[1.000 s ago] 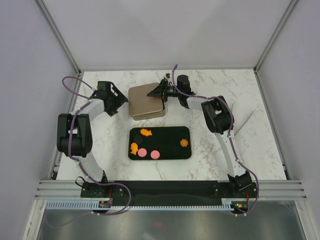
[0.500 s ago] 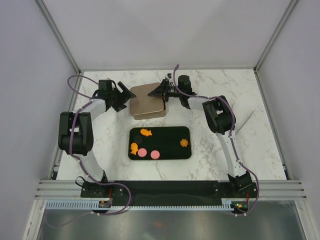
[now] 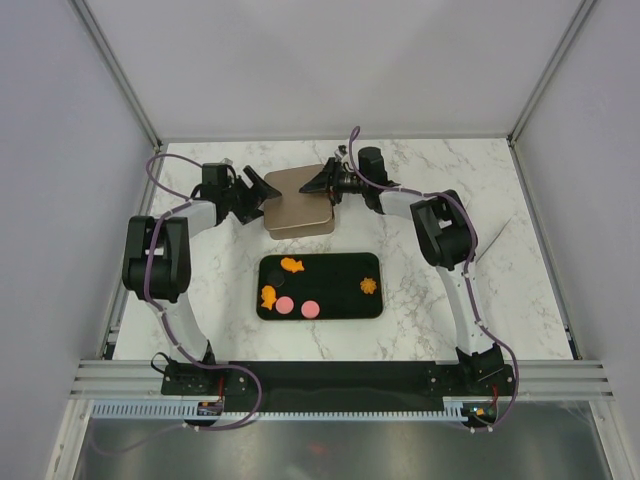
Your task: Pack the cookies
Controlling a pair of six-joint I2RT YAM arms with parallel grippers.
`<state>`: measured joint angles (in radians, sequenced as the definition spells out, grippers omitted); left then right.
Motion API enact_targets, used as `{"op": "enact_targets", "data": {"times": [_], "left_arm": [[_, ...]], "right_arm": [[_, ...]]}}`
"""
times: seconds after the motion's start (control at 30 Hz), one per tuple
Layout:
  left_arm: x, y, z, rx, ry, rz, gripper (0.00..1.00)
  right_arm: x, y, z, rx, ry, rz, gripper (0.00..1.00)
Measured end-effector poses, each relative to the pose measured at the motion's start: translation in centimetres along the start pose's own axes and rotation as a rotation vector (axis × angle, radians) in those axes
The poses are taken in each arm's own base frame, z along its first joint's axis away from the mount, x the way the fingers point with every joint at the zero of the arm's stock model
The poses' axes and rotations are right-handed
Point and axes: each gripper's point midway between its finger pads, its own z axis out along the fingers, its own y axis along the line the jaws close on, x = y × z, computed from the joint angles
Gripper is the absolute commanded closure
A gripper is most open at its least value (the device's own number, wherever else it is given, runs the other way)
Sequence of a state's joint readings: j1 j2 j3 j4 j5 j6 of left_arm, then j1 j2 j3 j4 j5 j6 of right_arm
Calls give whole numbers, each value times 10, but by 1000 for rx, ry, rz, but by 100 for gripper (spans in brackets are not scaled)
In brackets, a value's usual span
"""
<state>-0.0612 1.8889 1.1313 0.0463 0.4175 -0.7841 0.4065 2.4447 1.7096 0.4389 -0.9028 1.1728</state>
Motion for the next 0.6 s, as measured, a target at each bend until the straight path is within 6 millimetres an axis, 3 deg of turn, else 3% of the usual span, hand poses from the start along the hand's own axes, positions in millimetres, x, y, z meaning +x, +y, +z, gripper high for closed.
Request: {"op": "enact_targets", "data": {"times": [0.6], "left_arm": [[6, -4, 0, 31, 19, 7, 14]], "right_arm": [[-10, -15, -18, 211, -46, -87, 42]]}}
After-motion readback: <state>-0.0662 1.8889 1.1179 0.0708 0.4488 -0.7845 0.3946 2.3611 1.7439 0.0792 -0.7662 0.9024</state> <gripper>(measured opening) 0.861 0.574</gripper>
